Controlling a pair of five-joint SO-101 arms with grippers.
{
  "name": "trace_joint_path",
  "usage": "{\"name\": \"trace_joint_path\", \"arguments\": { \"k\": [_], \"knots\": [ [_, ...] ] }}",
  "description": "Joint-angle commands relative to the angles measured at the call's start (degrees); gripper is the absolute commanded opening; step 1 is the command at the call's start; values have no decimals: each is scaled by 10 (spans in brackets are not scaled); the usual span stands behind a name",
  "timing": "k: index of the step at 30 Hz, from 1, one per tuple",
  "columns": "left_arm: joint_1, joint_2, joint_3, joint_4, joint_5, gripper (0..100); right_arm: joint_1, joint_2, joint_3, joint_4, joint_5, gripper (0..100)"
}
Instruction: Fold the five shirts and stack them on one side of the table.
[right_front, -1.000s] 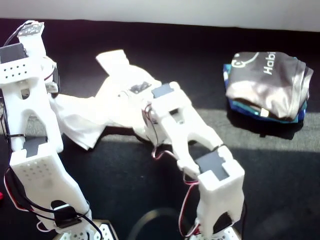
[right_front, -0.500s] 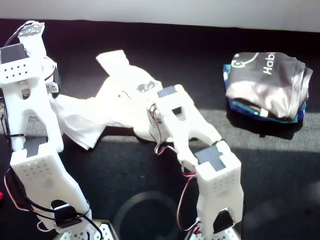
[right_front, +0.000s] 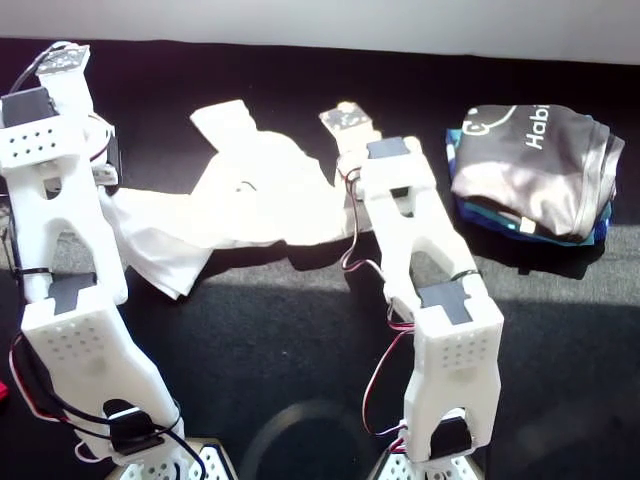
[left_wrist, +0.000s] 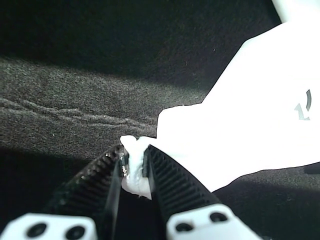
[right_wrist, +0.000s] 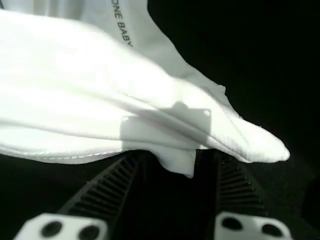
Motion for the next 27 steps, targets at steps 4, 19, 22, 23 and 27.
{"name": "trace_joint_path", "arguments": {
  "k": [4,19,22,23,27],
  "knots": [
    [-7,-39,-20,-1,-5,10,-15,-16,4,27,2,203],
    [-7,-39,-20,0,-5,10,6,-131,-67,80,4,7],
    [3,-44,-20,4,-5,10,29,-200,-110,114,5,7],
    [9,-45,-21,4,-5,10,40,-219,-121,118,5,6],
    [51,-72,-48,15,-3,10,82,-284,-146,116,5,6]
  ]
}}
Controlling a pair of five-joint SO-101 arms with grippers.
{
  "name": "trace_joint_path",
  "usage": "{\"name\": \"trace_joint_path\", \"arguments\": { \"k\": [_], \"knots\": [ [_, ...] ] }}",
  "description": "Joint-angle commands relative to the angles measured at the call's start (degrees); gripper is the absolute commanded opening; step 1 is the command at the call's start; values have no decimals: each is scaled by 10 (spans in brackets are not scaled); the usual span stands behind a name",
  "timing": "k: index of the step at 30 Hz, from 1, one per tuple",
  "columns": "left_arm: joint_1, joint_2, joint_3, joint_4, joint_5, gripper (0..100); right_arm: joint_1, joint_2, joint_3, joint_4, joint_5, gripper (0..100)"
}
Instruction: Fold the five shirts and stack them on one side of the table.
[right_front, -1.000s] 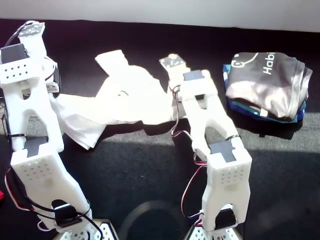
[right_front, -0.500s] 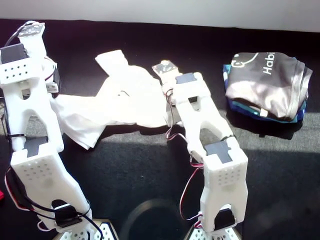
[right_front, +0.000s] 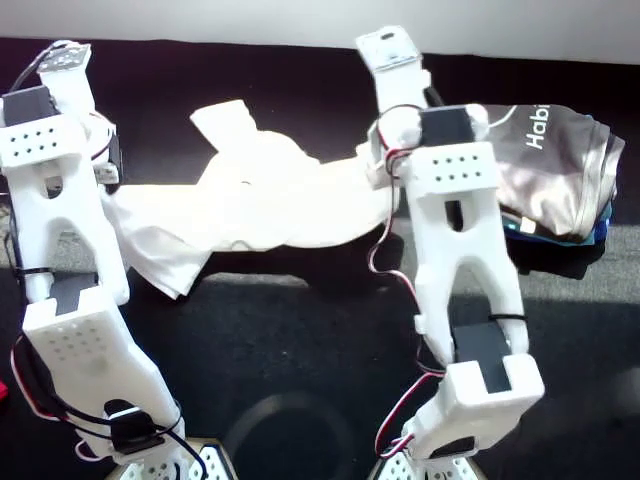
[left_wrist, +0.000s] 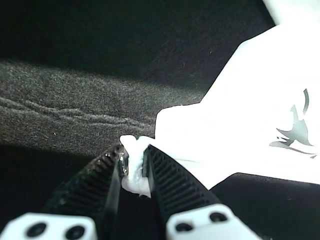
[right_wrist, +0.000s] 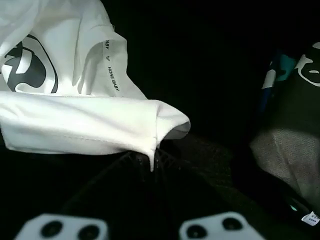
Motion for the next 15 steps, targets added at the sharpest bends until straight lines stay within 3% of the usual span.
{"name": "trace_joint_path", "arguments": {
  "k": [1,6,15],
  "knots": [
    [48,-73,-46,23,-3,10,42,-81,-44,-7,5,6],
    [101,-162,-93,67,-3,10,77,-130,-85,-40,5,6],
    [113,-396,-103,69,-4,10,157,-251,-253,-4,6,6]
  ]
}}
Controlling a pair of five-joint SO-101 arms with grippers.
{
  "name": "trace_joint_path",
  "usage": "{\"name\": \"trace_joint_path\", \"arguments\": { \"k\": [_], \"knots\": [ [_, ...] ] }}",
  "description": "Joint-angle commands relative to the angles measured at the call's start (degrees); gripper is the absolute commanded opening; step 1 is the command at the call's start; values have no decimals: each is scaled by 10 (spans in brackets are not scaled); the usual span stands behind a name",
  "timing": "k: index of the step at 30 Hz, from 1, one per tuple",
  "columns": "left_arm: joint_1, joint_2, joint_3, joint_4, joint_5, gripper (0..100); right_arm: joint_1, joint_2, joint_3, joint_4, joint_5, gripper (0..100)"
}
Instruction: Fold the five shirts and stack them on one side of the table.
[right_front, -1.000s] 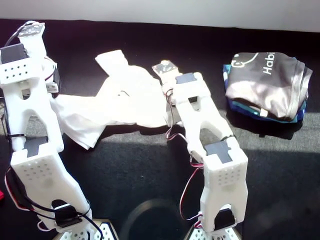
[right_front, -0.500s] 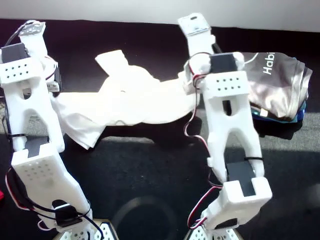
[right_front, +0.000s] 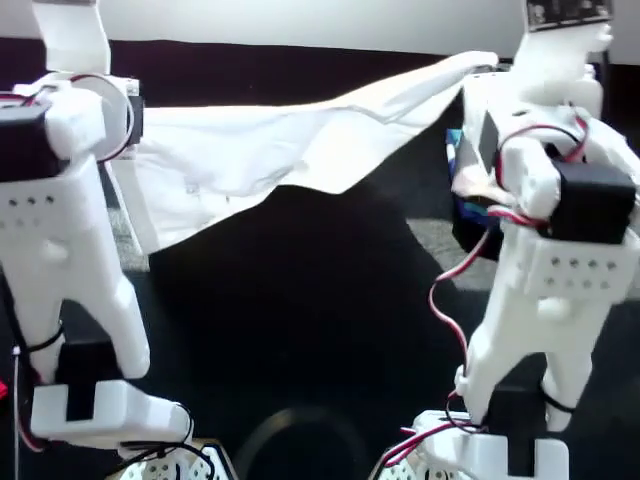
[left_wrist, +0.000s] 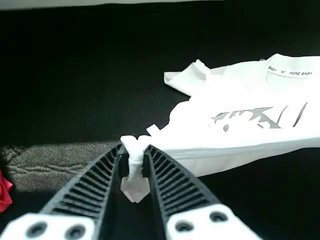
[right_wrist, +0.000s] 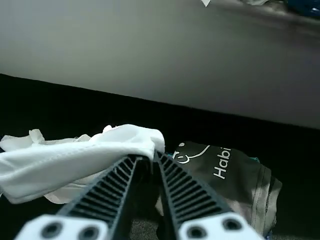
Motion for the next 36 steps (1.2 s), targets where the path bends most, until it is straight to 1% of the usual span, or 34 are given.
{"name": "trace_joint_path", "arguments": {
  "k": [1,3,6,8,13,19,25,33,36],
  "knots": [
    [4,-111,-21,3,-4,10,41,-76,-80,9,6,6],
    [4,-156,-21,3,-4,10,58,-107,-107,9,9,6],
    [4,-214,-21,-1,-4,10,60,-153,-137,7,57,6],
    [4,-244,-21,-2,-4,10,62,-179,-144,5,76,6],
    [4,-293,-21,-1,-3,10,65,-230,-144,6,90,6],
    [0,-305,-16,4,-4,10,65,-270,-147,-16,91,6],
    [0,-334,75,10,-4,10,65,-304,-146,-32,91,6],
    [0,-453,208,5,-5,10,65,-309,-143,-32,91,6],
    [0,-478,258,-22,-9,10,63,-290,-129,-33,89,6]
  ]
}}
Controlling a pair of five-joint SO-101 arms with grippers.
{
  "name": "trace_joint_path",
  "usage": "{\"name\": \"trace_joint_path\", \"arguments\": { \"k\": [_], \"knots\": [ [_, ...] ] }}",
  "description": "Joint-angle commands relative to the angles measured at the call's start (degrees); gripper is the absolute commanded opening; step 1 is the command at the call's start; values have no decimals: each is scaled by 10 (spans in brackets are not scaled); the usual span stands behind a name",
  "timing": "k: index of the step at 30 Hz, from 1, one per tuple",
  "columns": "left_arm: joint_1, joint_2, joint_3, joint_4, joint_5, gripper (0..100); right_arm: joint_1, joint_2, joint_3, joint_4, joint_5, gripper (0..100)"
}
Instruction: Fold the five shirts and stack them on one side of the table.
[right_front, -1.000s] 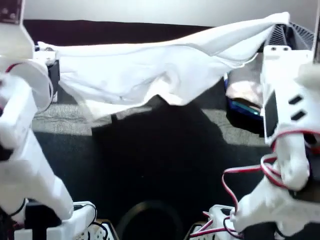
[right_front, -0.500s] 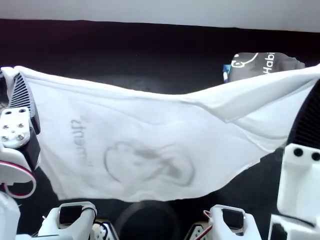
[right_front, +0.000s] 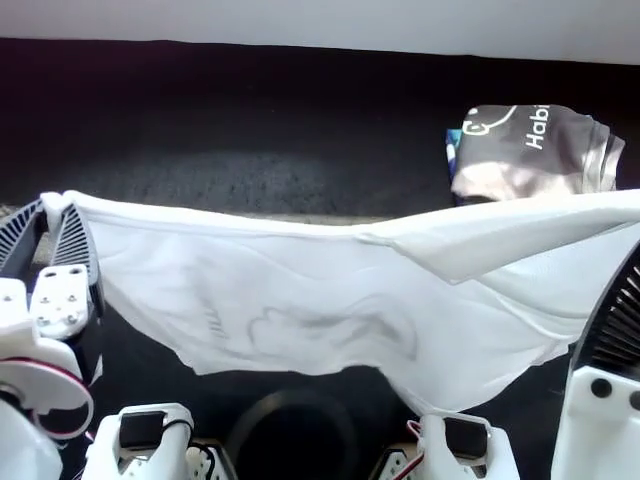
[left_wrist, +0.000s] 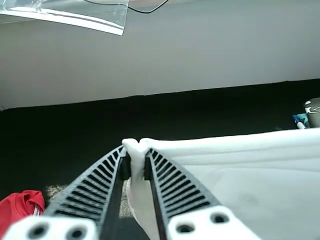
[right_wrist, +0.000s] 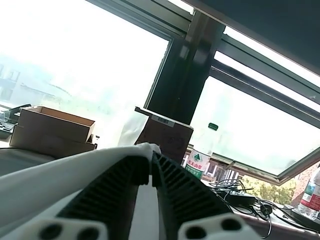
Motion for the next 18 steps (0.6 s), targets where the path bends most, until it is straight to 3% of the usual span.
{"name": "trace_joint_path", "arguments": {
  "k": [1,10,18],
  "knots": [
    [-2,-15,65,-46,-16,10,1,36,23,-20,2,6],
    [-38,-6,313,-300,-31,9,-38,174,174,-144,4,6],
    [-36,220,237,-393,-31,9,-79,329,278,-261,1,6]
  ]
}}
